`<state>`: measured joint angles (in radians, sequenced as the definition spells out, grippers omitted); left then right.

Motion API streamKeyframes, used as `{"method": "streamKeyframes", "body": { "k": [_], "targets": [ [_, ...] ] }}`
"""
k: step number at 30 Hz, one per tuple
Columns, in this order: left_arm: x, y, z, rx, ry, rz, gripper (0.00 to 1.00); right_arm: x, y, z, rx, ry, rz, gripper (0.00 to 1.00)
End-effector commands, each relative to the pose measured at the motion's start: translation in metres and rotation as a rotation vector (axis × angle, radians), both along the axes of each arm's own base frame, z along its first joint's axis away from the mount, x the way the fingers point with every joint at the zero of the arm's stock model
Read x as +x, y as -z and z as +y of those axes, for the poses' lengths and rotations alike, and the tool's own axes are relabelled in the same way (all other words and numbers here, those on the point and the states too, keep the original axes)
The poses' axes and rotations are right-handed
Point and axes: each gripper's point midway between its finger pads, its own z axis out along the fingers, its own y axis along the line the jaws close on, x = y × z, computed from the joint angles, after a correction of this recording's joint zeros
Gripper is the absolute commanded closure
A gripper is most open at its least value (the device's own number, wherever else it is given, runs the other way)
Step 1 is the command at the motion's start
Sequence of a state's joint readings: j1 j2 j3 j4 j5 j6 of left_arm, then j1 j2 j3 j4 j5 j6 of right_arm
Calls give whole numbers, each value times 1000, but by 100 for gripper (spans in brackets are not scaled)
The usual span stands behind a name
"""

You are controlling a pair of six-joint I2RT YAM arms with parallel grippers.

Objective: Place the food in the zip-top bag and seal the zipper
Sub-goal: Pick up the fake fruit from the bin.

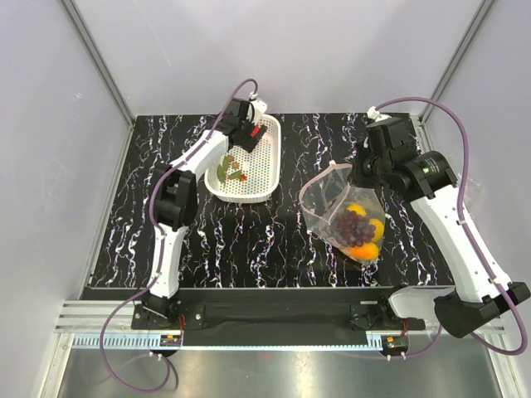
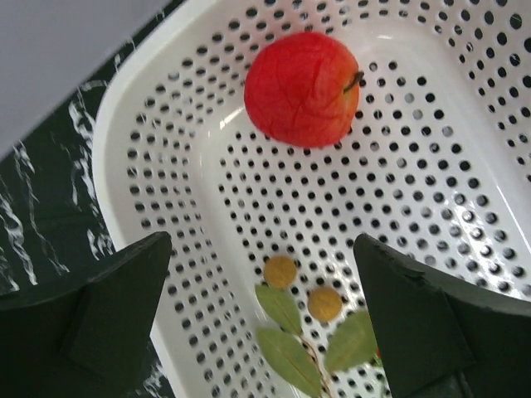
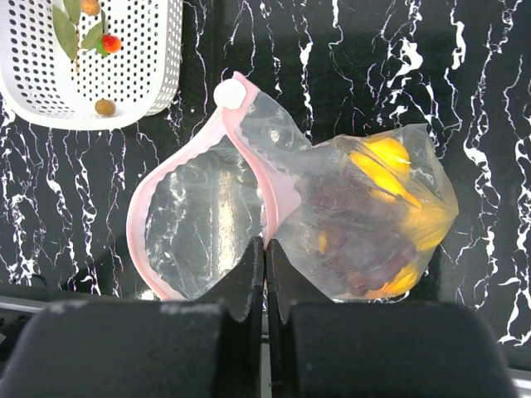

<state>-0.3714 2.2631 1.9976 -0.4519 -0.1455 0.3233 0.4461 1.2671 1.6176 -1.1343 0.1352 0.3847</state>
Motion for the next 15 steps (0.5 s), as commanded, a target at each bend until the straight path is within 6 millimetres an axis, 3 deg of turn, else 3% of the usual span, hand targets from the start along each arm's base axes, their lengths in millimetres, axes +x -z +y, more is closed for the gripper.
{"method": "streamKeyframes", "body": {
  "k": [1, 3, 5, 6, 9, 14, 15],
  "targets": [
    [41, -38, -21, 68, 154, -220, 1, 5, -8, 9, 30, -47, -52, 100],
    [38, -18, -27, 146, 249, -202, 1, 4, -7, 11, 33, -56, -48, 100],
    [44, -19, -29, 200, 262, -233, 1, 3, -4, 12, 31, -67, -42, 100],
    [44, -3, -29, 246, 291, -201, 1, 3, -3, 12, 32, -68, -38, 100],
    [49, 12, -31, 319, 364, -184, 1, 1, -2, 13, 35, -77, -36, 100],
    [68, 6, -40, 342, 390, -291, 1, -1, 2, 14, 36, -93, -30, 100],
    [71, 13, -39, 353, 397, -286, 1, -1, 2, 15, 38, -95, -30, 100]
  ]
}}
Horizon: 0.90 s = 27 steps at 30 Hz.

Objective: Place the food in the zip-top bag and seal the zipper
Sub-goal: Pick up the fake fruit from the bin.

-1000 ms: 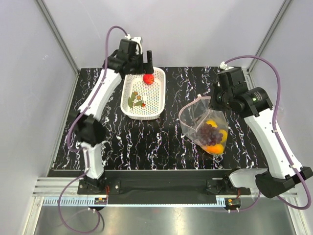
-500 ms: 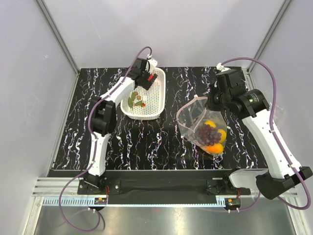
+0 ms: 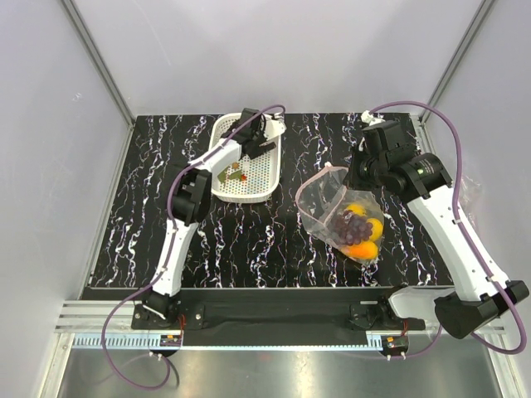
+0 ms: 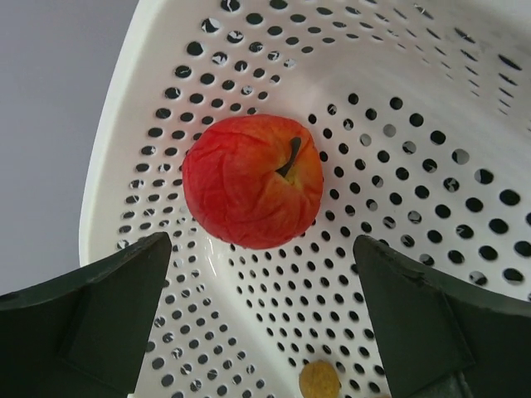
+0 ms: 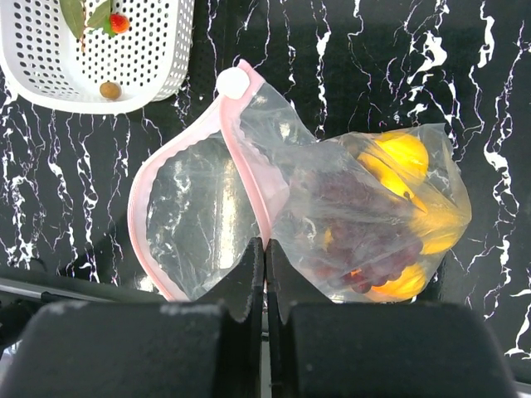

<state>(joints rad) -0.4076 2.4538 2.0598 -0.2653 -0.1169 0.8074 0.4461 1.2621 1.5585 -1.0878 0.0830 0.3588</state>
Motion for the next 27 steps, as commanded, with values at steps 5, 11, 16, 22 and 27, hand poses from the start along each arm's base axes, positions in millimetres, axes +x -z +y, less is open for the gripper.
{"method": "streamKeyframes", "body": {
  "k": [5, 11, 16, 22, 27],
  "targets": [
    [38, -22, -1, 95, 54, -140, 1, -6, -12, 7, 38, -55, -46, 100],
    [45, -2, -5, 109, 89, -148, 1, -8, -15, 7, 47, -57, -56, 100],
    [52, 15, -7, 132, 97, -136, 23, -9, -17, 9, 60, -67, -58, 100],
    [49, -24, 0, 86, 26, -227, 66, -6, -15, 13, 76, -69, -53, 100],
    [23, -78, 3, -53, -20, -256, 69, -3, -12, 15, 76, -69, -48, 100]
  ]
}}
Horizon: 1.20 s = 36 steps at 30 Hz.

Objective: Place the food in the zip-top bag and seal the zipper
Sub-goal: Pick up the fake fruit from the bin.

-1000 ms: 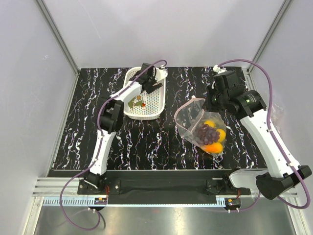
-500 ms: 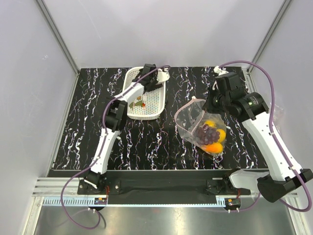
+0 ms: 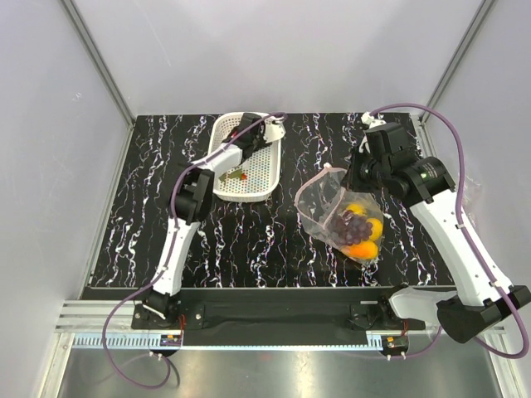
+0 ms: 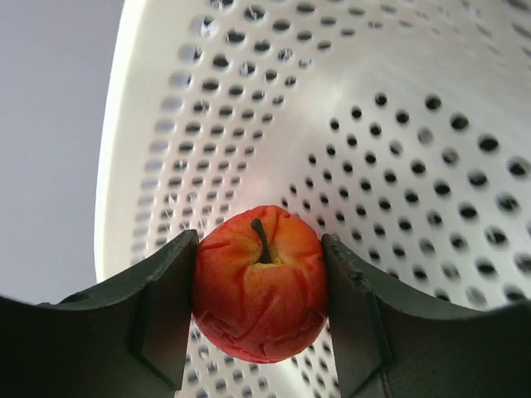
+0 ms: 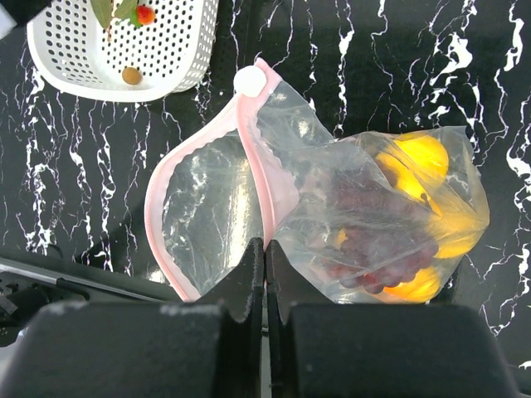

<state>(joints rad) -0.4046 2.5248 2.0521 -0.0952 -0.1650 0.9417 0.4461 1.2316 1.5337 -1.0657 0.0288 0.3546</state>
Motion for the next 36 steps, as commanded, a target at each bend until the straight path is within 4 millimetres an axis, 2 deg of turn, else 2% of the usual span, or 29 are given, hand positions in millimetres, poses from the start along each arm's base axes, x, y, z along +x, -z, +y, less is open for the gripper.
{"method": "streamKeyframes", "body": {
  "k": [1, 3, 4, 5, 7, 8, 10, 11, 12, 13, 15, 16, 17, 18, 19, 20, 22, 23, 24, 25, 27, 28, 29, 30, 31, 32, 33, 34, 36],
  "targets": [
    [-8, -98, 0, -165, -42, -140, 69, 5, -9, 9, 34, -29, -39, 100],
    [-22, -121, 2, -180, -56, -161, 69, 5, -9, 9, 35, -27, -41, 100],
    [-30, -119, 4, -171, -59, -149, 69, 6, -9, 9, 35, -27, -41, 100],
    [-38, -143, 3, -182, -64, -182, 68, 4, -7, 13, 47, -45, -28, 100],
    [-52, -152, 2, -208, -87, -165, 66, 5, -5, 13, 41, -45, -22, 100],
    [-60, -170, 1, -243, -88, -166, 64, 5, -3, 13, 41, -45, -20, 100],
    [-77, -172, -2, -340, -132, -92, 64, 5, -3, 13, 41, -44, -22, 100],
    [-89, -188, -9, -401, -128, -85, 64, 6, -1, 13, 37, -41, -21, 100],
    [-102, -187, -16, -479, -159, -30, 64, 7, -1, 12, 36, -36, -24, 100],
    [-112, -193, -23, -524, -158, -11, 65, 8, -1, 12, 37, -35, -28, 100],
    [-144, -210, -47, -621, -125, 14, 67, 7, -2, 11, 37, -32, -31, 100],
    [-156, -215, -56, -636, -107, 15, 67, 7, -2, 12, 38, -32, -30, 100],
    [-182, -222, -70, -653, -61, 20, 66, 7, -2, 11, 40, -30, -31, 100],
    [-192, -229, -78, -673, -36, 10, 66, 6, -2, 12, 40, -34, -30, 100],
    [-204, -224, -81, -670, -26, 27, 65, 5, -3, 12, 42, -31, -30, 100],
    [-221, -243, -86, -702, 3, 10, 65, 4, -3, 11, 44, -30, -31, 100],
    [-238, -248, -87, -748, -3, 35, 65, 2, -5, 10, 50, -28, -33, 100],
    [-253, -256, -87, -777, 16, 46, 66, 1, -3, 10, 51, -28, -30, 100],
    [-261, -259, -88, -823, 14, 63, 66, 0, -3, 9, 51, -26, -29, 100],
    [-271, -250, -88, -839, 20, 91, 66, -2, -2, 8, 51, -25, -31, 100],
    [-294, -276, -93, -972, 86, 100, 66, -3, -4, 7, 55, -20, -40, 100],
    [-302, -268, -94, -1001, 94, 129, 66, -3, -3, 8, 56, -25, -39, 100],
    [-315, -289, -97, -1066, 171, 120, 66, -4, -5, 8, 60, -24, -42, 100],
    [-325, -293, -101, -1143, 173, 170, 67, -5, -5, 8, 62, -23, -45, 100],
    [-332, -287, -104, -1167, 188, 203, 67, -5, -6, 8, 65, -23, -47, 100],
    [-345, -296, -107, -1209, 237, 226, 68, -5, -6, 7, 65, -24, -48, 100],
    [-351, -306, -111, -1276, 258, 241, 70, -6, -6, 7, 65, -22, -48, 100],
    [-355, -302, -112, -1295, 266, 265, 70, -6, -7, 7, 67, -22, -47, 100],
    [-367, -313, -118, -1384, 295, 312, 71, -6, -7, 8, 69, -22, -47, 100]
  ]
}}
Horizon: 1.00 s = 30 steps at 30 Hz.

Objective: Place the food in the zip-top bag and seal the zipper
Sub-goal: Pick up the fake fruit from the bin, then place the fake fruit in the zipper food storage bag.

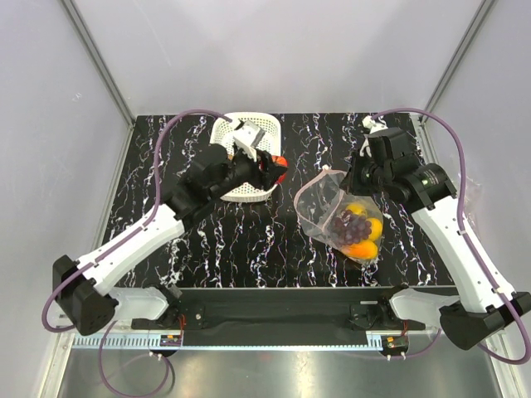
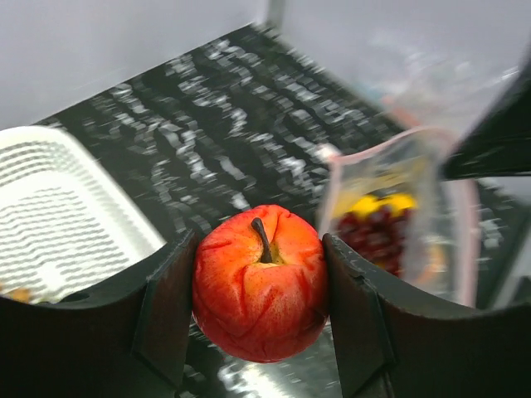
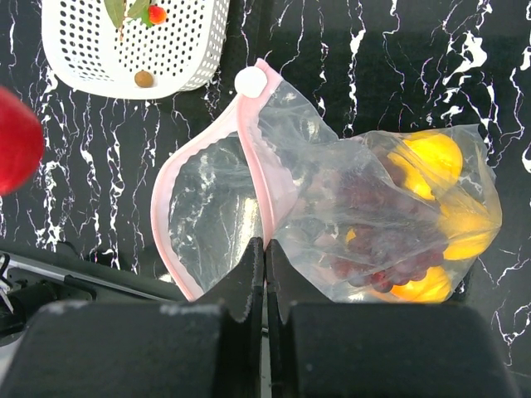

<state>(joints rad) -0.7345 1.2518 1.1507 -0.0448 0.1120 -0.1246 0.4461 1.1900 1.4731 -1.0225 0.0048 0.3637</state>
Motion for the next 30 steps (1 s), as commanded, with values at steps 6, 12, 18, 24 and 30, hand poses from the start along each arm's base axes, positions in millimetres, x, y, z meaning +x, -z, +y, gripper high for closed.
{"method": "streamKeyframes", "body": {
  "k": [6, 12, 18, 24, 30],
  "targets": [
    [-43, -52, -44, -381, 231, 86, 70, -3, -11, 7, 52, -14, -34, 100],
    [-51, -43, -74, -384, 285, 121, 71, -4, -16, 7, 63, -12, -41, 100],
    [-47, -24, -95, -368, 280, 154, 69, -5, -21, 6, 65, -14, -49, 100],
    [-35, -3, -108, -296, 222, 141, 70, -8, -21, 6, 68, -20, -47, 100],
    [-35, 8, -128, -272, 244, 166, 69, -8, -27, 4, 68, -10, -62, 100]
  ]
}}
